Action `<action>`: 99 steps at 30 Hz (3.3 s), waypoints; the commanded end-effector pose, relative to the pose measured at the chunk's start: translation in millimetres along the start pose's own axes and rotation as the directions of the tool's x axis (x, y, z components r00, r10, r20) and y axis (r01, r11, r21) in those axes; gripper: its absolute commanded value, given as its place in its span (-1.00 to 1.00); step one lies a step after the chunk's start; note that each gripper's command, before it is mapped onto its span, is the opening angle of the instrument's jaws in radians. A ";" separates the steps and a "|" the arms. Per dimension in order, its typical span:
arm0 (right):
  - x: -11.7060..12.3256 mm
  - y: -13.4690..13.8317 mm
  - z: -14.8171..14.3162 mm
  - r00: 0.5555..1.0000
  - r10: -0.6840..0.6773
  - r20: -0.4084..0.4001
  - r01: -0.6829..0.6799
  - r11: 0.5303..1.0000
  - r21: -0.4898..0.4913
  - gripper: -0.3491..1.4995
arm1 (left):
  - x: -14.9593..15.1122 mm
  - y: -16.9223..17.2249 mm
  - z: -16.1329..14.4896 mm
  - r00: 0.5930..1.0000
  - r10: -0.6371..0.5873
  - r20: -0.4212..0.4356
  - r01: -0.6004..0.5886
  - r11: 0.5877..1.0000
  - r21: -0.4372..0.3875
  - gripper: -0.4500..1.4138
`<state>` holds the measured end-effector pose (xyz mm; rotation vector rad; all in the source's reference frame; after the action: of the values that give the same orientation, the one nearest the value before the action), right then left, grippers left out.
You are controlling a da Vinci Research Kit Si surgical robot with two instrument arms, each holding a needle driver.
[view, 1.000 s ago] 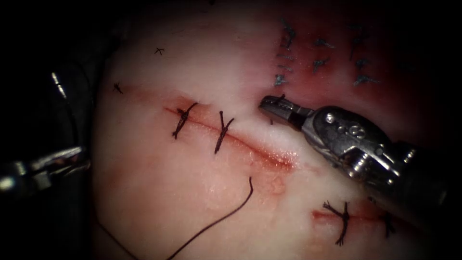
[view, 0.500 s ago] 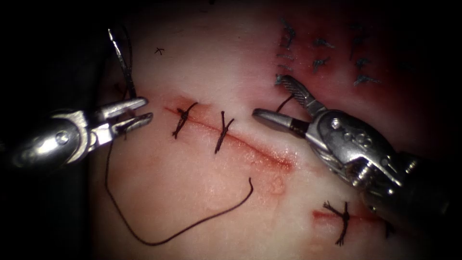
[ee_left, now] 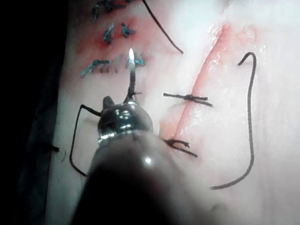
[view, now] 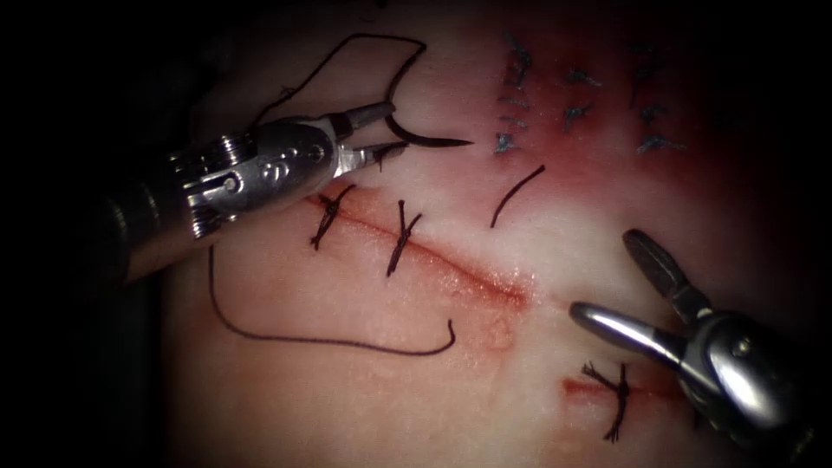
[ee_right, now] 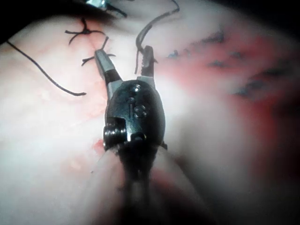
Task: Wound Closure
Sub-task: Set the needle down, then grab a length of suture with the left grasper.
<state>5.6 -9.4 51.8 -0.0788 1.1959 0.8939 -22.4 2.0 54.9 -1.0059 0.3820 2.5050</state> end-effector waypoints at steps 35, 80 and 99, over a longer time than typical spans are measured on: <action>-1.6 -2.0 2.7 0.954 -0.298 0.013 0.297 0.953 0.049 0.98 | -4.4 -9.6 -17.3 0.617 0.772 -0.155 -0.775 0.560 -0.293 -0.26; -2.9 -2.6 2.4 0.949 -0.316 0.000 0.316 0.947 0.055 0.96 | -7.4 -3.1 -9.6 0.434 0.864 -0.253 -0.878 0.344 -0.331 0.09; -3.4 -2.9 2.5 0.953 -0.303 -0.005 0.303 0.951 0.055 0.95 | -8.5 -1.3 -8.9 0.340 0.907 -0.249 -0.878 0.211 -0.430 0.06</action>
<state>8.6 -12.2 54.0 -0.2087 1.1657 0.5952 -10.5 -3.1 54.1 -1.0268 0.3559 3.9098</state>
